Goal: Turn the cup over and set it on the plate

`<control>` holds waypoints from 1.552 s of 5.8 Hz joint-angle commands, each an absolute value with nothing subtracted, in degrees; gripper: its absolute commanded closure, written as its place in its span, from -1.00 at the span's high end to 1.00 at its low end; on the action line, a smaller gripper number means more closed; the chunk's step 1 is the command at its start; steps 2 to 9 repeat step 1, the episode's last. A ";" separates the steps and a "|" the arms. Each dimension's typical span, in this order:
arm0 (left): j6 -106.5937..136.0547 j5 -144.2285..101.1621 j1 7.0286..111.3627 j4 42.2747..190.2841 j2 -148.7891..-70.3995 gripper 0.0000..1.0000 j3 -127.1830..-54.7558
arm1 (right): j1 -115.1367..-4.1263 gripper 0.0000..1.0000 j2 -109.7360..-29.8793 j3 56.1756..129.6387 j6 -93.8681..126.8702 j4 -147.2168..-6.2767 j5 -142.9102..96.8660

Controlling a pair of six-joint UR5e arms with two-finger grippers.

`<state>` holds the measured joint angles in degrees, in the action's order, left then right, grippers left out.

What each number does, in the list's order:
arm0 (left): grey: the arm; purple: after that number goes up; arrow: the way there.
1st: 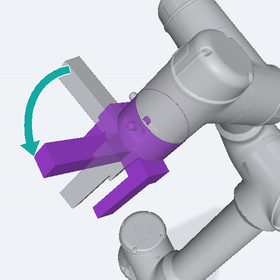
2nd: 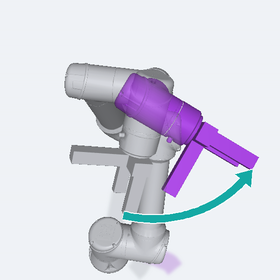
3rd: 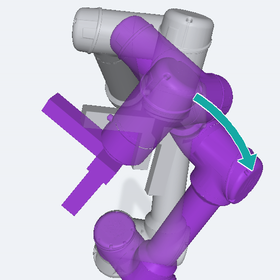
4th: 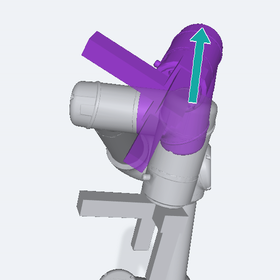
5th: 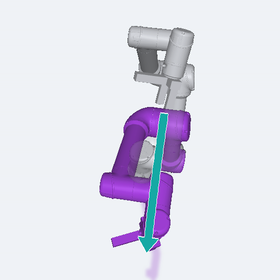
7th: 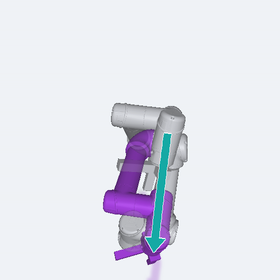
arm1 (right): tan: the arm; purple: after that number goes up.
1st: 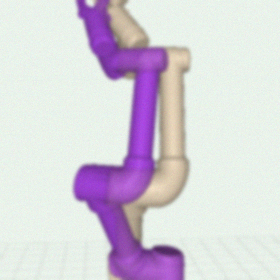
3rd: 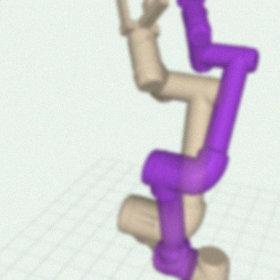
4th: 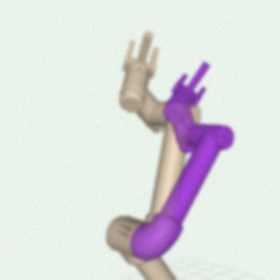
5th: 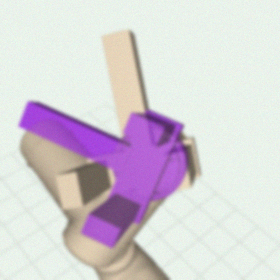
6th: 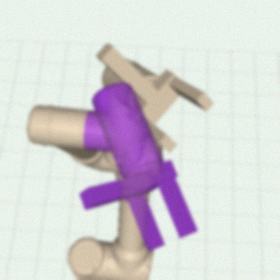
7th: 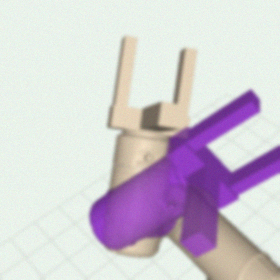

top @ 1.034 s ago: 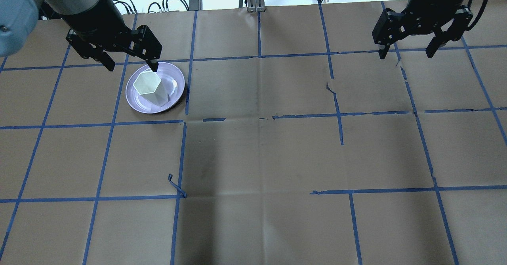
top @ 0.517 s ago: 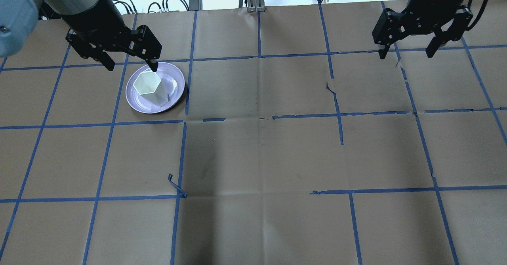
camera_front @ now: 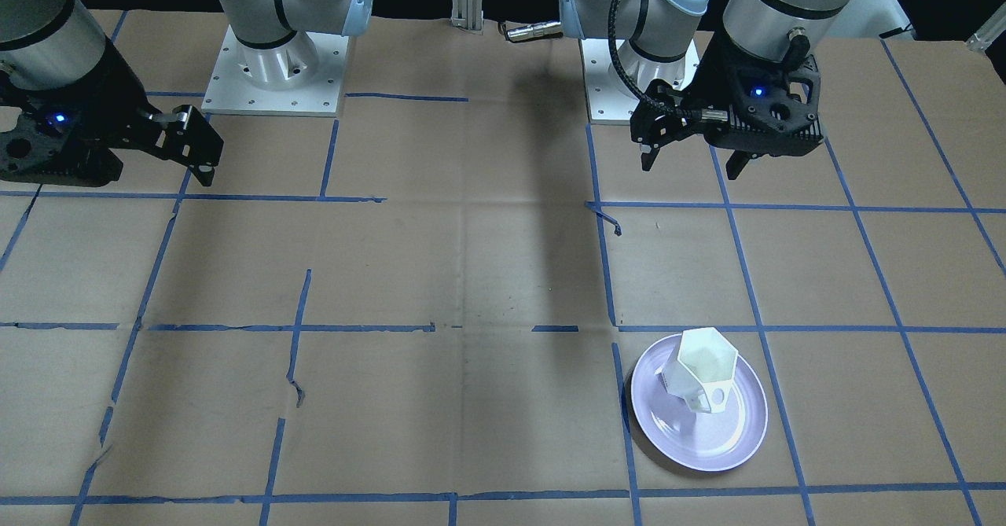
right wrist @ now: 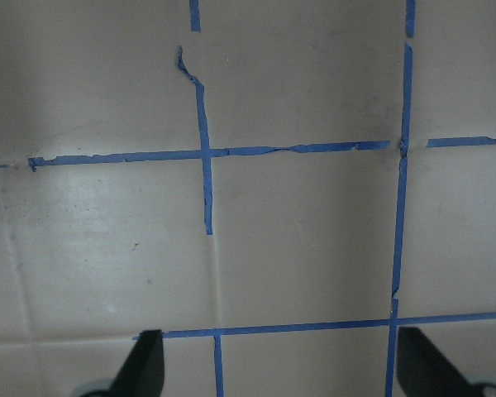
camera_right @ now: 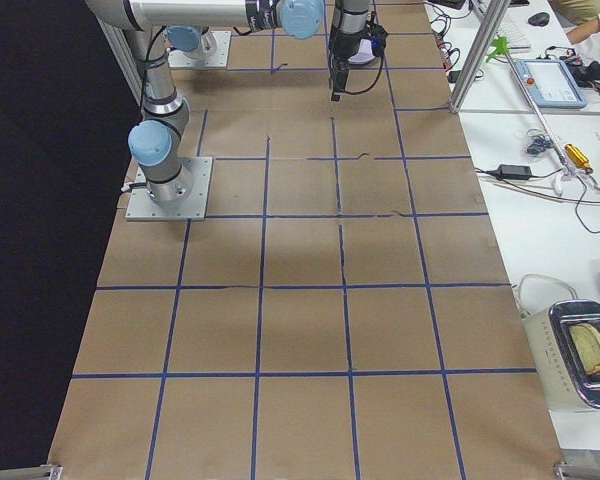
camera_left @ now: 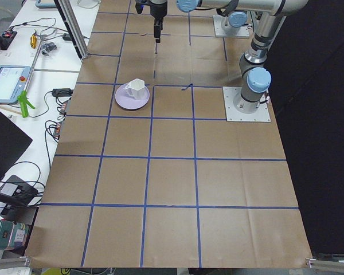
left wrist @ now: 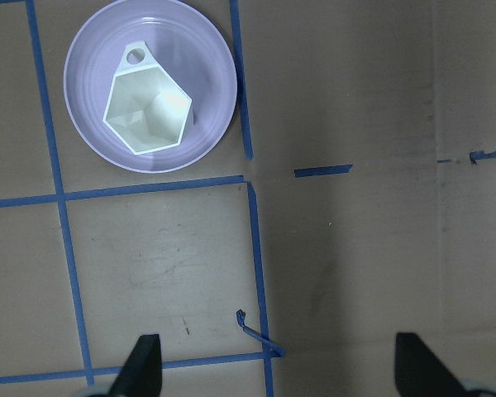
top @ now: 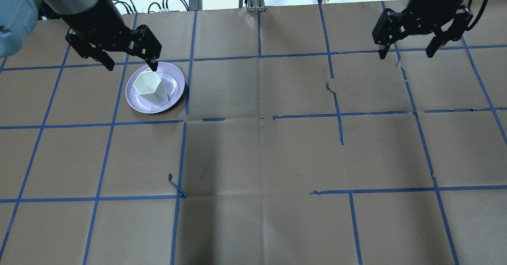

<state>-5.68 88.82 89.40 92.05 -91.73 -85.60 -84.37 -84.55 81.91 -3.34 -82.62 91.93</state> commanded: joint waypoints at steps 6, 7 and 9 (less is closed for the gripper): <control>-5.71 88.86 89.39 92.02 -91.67 0.97 -85.61 | -84.38 1.00 -84.55 81.91 -3.34 -82.62 91.93; -5.71 88.86 89.39 92.02 -91.67 0.97 -85.61 | -84.38 1.00 -84.55 81.91 -3.34 -82.62 91.93; -5.71 88.86 89.39 92.02 -91.67 0.97 -85.61 | -84.38 1.00 -84.55 81.91 -3.34 -82.62 91.93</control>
